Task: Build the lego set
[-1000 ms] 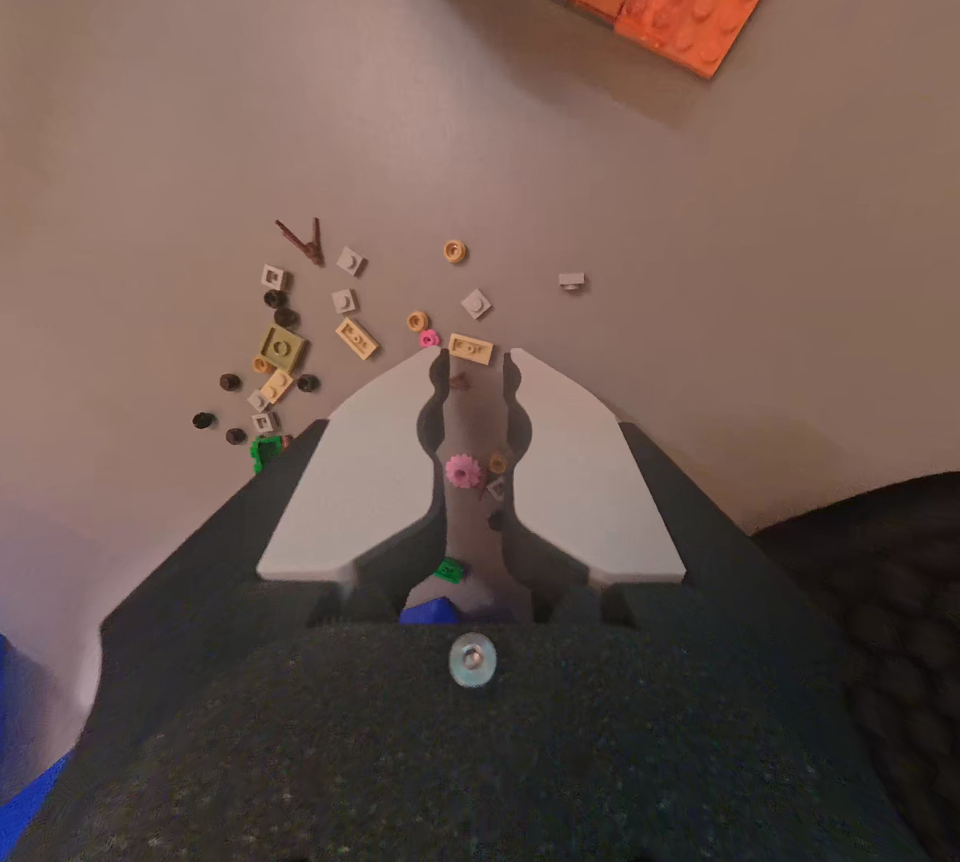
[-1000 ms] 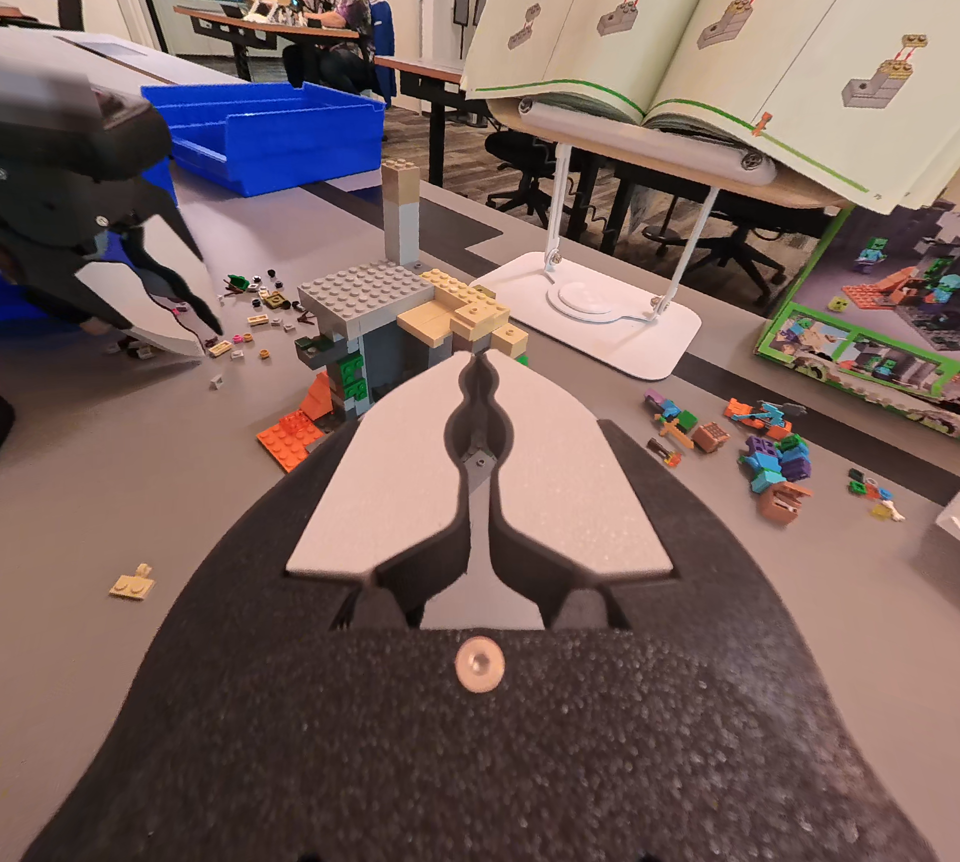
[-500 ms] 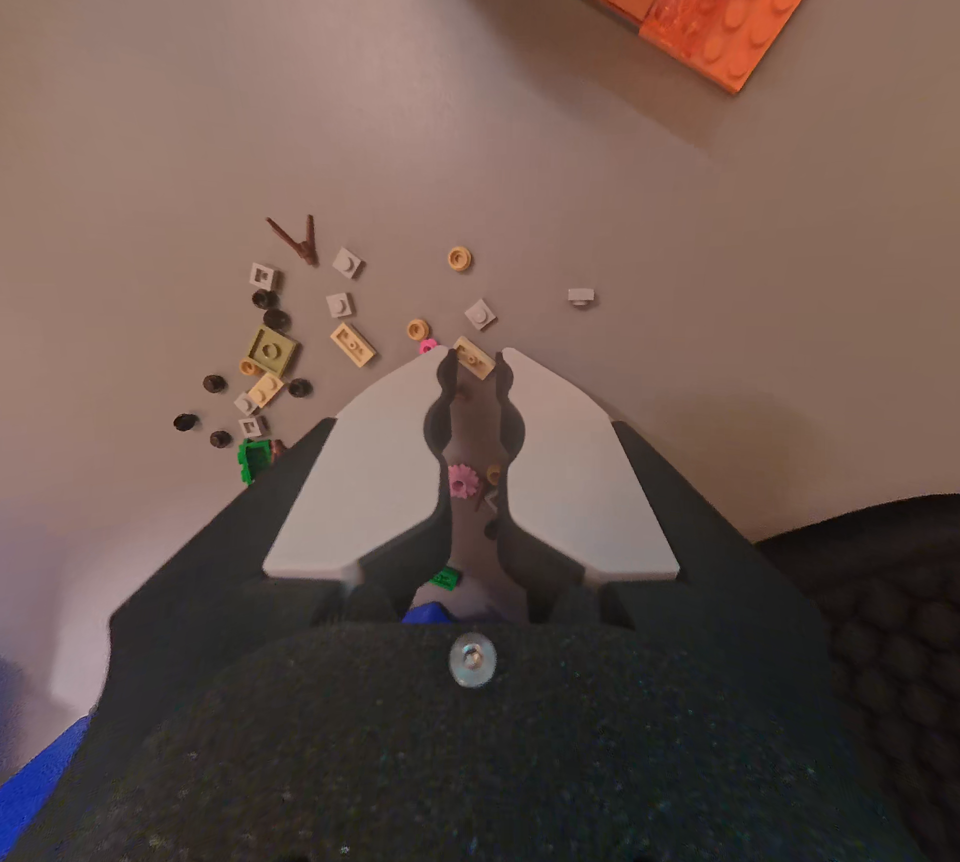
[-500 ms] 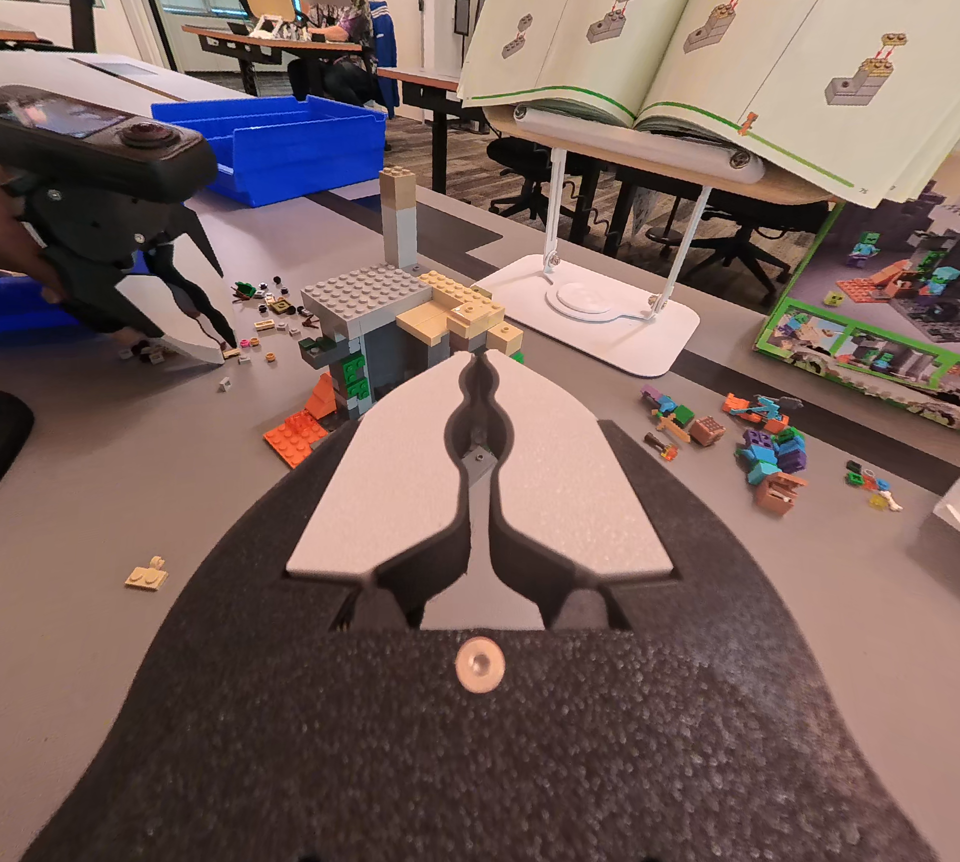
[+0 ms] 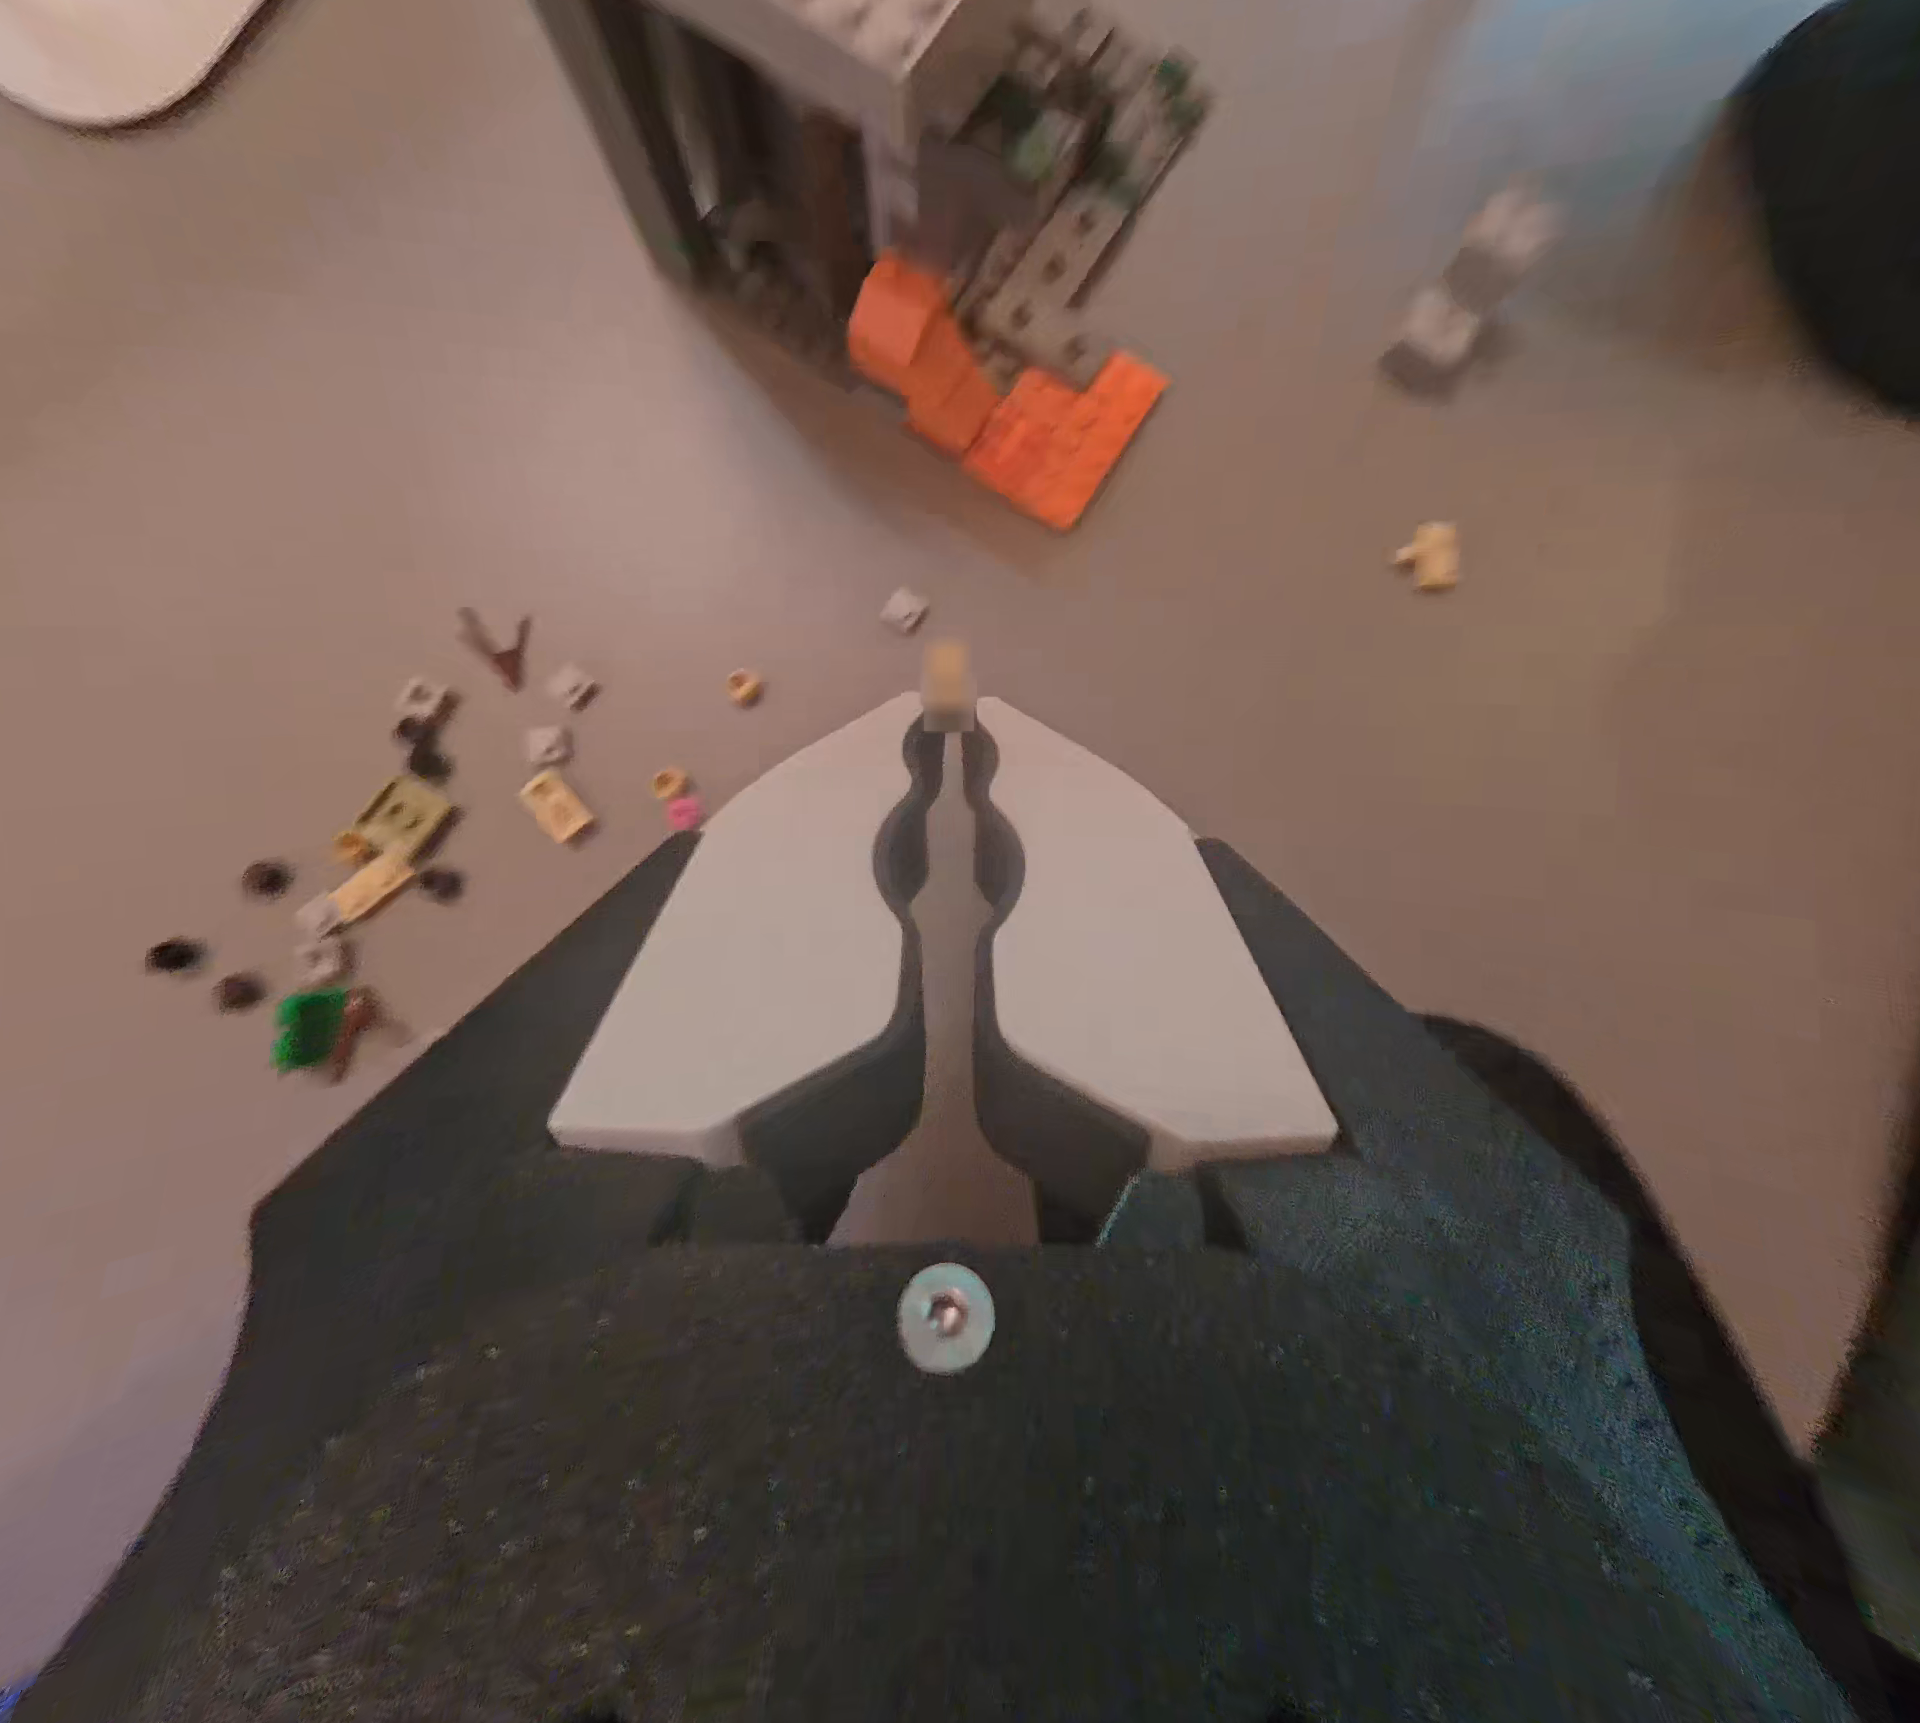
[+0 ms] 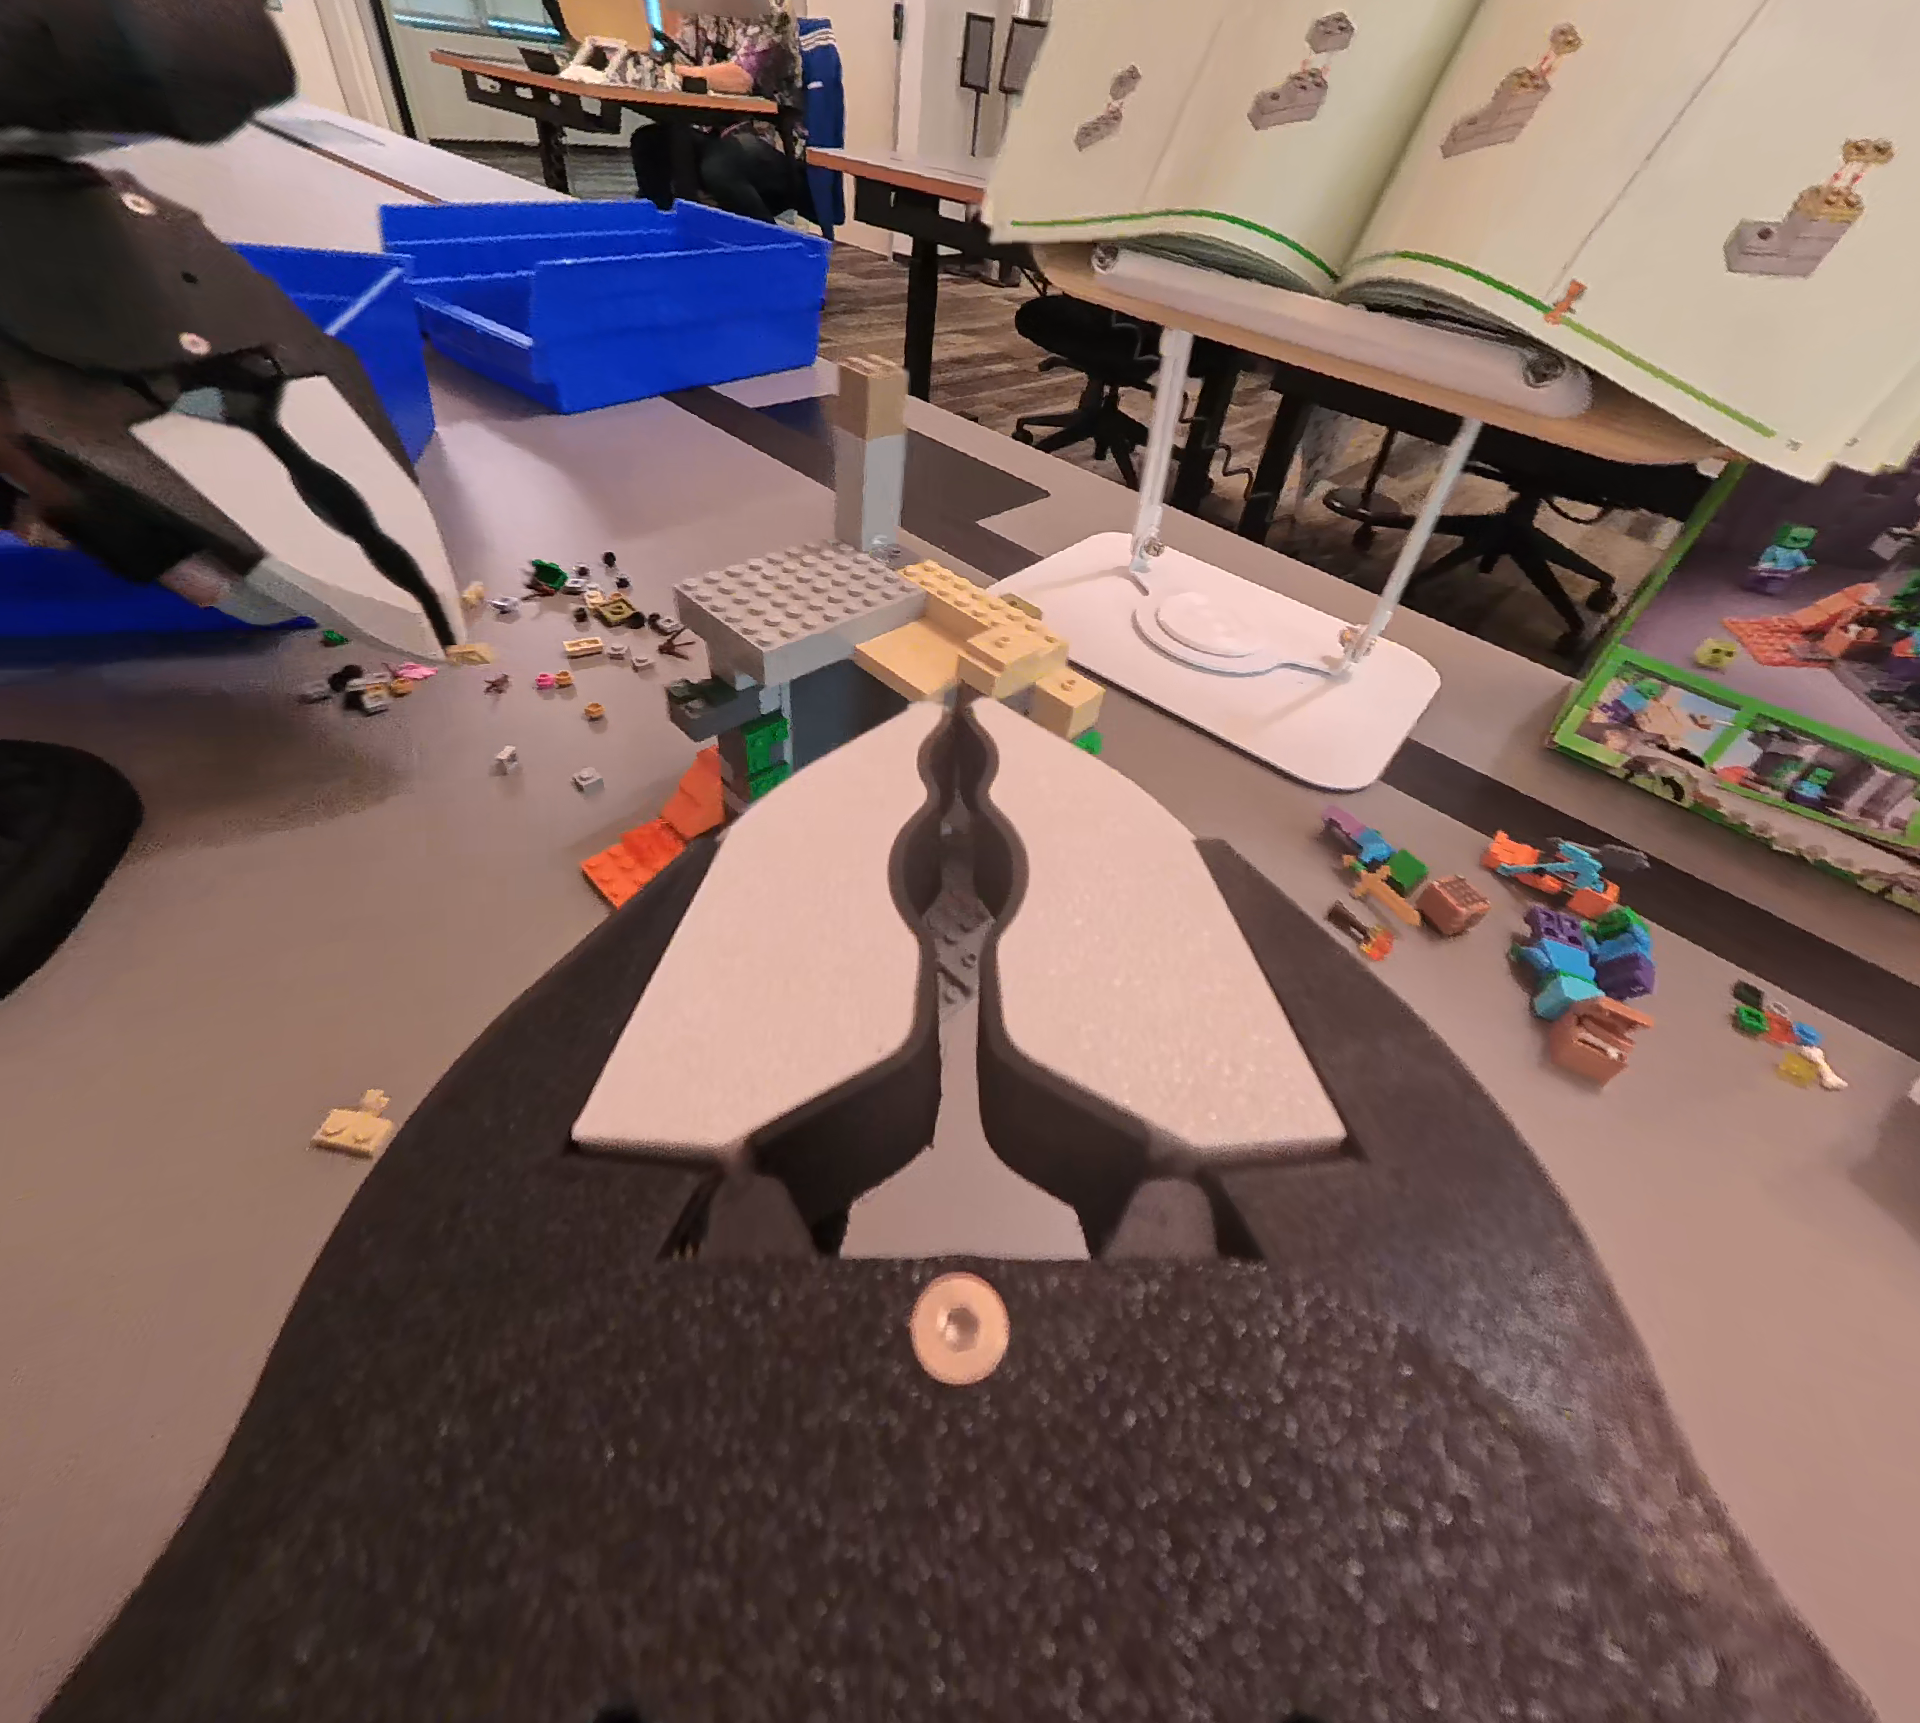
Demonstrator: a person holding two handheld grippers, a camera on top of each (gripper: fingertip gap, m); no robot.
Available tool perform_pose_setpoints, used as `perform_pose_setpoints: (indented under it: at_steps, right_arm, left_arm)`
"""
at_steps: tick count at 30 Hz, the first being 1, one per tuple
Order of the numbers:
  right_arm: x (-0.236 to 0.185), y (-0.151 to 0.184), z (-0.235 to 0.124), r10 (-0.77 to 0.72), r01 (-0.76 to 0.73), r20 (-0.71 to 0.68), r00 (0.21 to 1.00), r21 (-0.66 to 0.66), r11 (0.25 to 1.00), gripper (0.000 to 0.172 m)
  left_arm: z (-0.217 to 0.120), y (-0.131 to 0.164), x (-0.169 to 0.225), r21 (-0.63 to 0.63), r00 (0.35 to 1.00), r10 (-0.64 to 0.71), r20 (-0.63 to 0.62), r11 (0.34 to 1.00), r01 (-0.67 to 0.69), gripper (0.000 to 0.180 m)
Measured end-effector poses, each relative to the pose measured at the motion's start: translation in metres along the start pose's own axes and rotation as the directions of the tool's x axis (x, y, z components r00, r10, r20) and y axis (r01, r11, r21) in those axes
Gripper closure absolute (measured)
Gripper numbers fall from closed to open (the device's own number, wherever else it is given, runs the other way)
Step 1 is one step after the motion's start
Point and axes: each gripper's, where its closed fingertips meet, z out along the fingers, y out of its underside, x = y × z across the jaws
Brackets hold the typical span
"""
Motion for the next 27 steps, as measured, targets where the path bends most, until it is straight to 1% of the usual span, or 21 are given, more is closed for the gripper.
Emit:
perform_pose_setpoints:
  at_steps: [2,4,6,8,9,11,14,16,19,20,23,25,27]
  right_arm:
    - [-0.015,-0.003,-0.001,-0.037,0.036,0.068,0.997,0.015,0.999,0.172]
    - [-0.045,-0.006,-0.003,-0.129,0.12,0.2,0.971,0.056,0.991,0.171]
    - [-0.082,-0.003,-0.01,-0.25,0.228,0.348,0.904,0.103,0.968,0.169]
    - [-0.107,0.005,-0.013,-0.331,0.309,0.423,0.843,0.122,0.943,0.162]
    - [-0.116,0.009,-0.014,-0.347,0.328,0.455,0.82,0.122,0.937,0.157]
    - [-0.125,0.008,-0.017,-0.347,0.324,0.494,0.797,0.135,0.936,0.151]
    - [-0.126,0.004,-0.023,-0.339,0.317,0.525,0.781,0.134,0.939,0.15]
    - [-0.126,0.006,-0.026,-0.317,0.312,0.554,0.769,0.106,0.944,0.151]
    - [-0.131,0.012,-0.035,-0.27,0.285,0.61,0.745,0.076,0.956,0.158]
    - [-0.133,0.012,-0.038,-0.258,0.269,0.617,0.743,0.077,0.96,0.163]
    - [-0.135,0.013,-0.045,-0.207,0.217,0.631,0.747,0.063,0.974,0.166]
    - [-0.135,0.015,-0.048,-0.155,0.174,0.634,0.758,0.033,0.984,0.166]
    - [-0.133,0.019,-0.047,-0.087,0.129,0.623,0.777,-0.022,0.991,0.166]
  left_arm:
    - [-0.002,-0.015,0.02,0.088,0.994,-0.031,-0.109,0.995,0.041,0.178]
    - [-0.003,-0.031,0.041,0.162,0.975,-0.042,-0.219,0.984,0.079,0.178]
    - [-0.005,-0.047,0.063,0.224,0.949,-0.008,-0.315,0.971,0.082,0.178]
    - [-0.004,-0.06,0.083,0.256,0.923,0.036,-0.383,0.964,0.069,0.178]
    - [-0.004,-0.065,0.093,0.267,0.91,0.061,-0.41,0.962,0.055,0.178]
    - [-0.001,-0.072,0.107,0.276,0.896,0.114,-0.43,0.961,0.01,0.178]
    - [0.001,-0.078,0.128,0.286,0.873,0.19,-0.45,0.956,-0.06,0.178]
    - [0.002,-0.08,0.14,0.29,0.86,0.228,-0.457,0.952,-0.098,0.178]
    - [0.002,-0.083,0.15,0.299,0.853,0.272,-0.446,0.943,-0.144,0.178]
    - [0.002,-0.084,0.152,0.304,0.851,0.284,-0.442,0.94,-0.156,0.178]
    - [0.0,-0.083,0.159,0.31,0.842,0.3,-0.449,0.936,-0.168,0.178]
    - [0.001,-0.084,0.16,0.326,0.85,0.324,-0.416,0.925,-0.193,0.177]
    - [-0.001,-0.085,0.161,0.347,0.856,0.35,-0.381,0.912,-0.218,0.171]
